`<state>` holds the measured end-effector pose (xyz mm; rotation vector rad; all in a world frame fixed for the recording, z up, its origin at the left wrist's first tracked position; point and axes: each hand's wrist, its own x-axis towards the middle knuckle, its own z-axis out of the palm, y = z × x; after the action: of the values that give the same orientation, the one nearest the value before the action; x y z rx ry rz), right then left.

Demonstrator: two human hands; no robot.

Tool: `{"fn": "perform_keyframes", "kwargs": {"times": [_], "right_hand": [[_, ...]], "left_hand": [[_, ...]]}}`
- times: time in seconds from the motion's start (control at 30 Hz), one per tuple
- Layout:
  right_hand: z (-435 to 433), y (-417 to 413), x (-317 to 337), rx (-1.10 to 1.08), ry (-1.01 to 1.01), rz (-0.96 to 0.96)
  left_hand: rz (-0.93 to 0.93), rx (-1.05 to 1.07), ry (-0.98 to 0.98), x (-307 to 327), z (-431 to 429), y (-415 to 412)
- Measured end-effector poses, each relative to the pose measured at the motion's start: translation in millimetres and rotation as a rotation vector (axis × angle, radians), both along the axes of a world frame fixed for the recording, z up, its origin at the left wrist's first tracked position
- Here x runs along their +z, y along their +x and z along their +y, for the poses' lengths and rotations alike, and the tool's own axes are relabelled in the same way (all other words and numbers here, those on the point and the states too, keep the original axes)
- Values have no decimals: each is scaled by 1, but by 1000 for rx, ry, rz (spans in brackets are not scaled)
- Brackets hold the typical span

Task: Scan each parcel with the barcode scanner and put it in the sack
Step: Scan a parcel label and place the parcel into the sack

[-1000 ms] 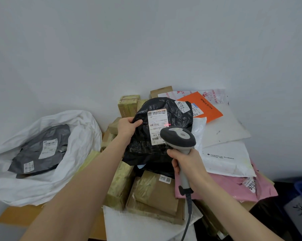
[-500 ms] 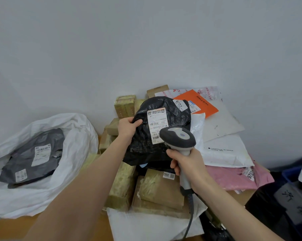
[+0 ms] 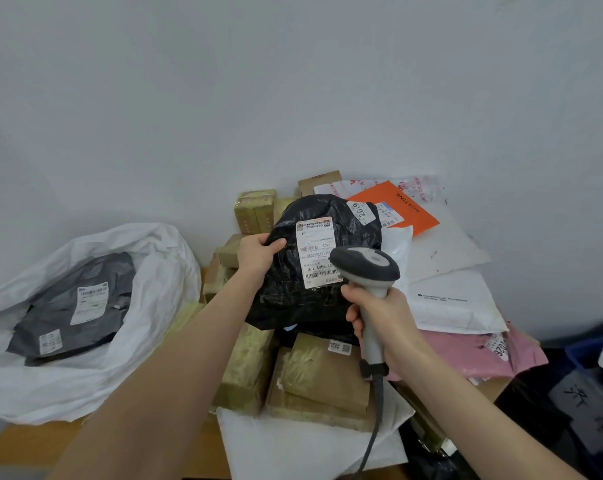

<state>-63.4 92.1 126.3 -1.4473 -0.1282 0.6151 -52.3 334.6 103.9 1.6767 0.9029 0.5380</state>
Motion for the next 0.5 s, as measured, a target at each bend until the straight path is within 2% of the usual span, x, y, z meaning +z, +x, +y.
{"fn": "perform_keyframes", "kwargs": {"times": [0.33,0.5], "right_hand": [[42,-36,12,-1,76,90],[55,-71,18,79,136,247]], "left_hand": [[-54,-24,-55,2,20,-57],[-100,46,-2,12,23,-113]]}}
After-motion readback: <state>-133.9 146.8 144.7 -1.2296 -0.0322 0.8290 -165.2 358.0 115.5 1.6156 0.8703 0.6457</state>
